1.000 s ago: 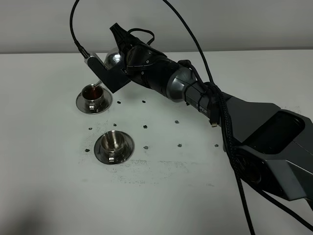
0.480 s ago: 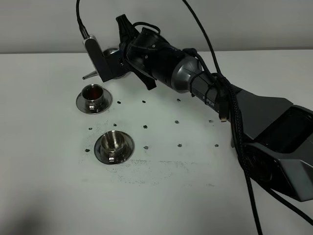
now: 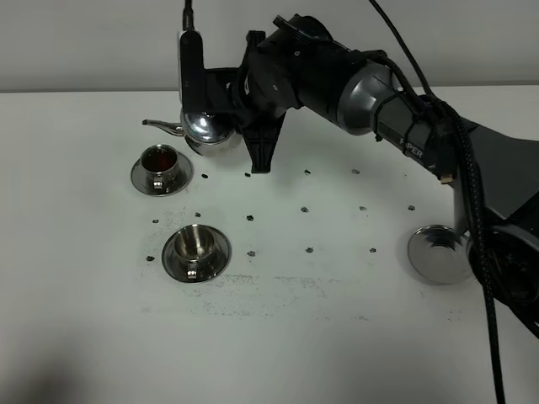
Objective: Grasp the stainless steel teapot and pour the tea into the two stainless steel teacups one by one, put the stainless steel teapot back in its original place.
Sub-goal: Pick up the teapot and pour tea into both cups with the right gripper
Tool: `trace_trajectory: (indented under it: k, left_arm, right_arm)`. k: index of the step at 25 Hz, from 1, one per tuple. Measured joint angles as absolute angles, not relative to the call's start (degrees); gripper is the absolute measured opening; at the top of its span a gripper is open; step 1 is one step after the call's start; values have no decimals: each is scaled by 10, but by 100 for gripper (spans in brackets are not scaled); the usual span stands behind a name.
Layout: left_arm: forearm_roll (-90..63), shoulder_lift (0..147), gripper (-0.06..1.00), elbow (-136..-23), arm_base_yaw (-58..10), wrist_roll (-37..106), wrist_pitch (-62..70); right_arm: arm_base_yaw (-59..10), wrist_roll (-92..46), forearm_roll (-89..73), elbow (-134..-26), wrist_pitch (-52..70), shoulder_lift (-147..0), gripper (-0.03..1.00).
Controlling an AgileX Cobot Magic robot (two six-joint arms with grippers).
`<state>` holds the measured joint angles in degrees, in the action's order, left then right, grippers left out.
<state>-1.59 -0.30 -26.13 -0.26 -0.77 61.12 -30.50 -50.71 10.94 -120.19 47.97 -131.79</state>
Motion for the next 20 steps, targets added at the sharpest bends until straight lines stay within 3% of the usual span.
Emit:
trace_trajectory:
  k: [11, 20]
  left_arm:
    - [-16, -3, 37, -261, -3, -8, 611]
    - [-16, -3, 37, -261, -3, -8, 611]
  right_arm:
    - [-300, -245, 67, -1194, 550, -1314, 22]
    - [-302, -212, 14, -1194, 578, -1347, 22]
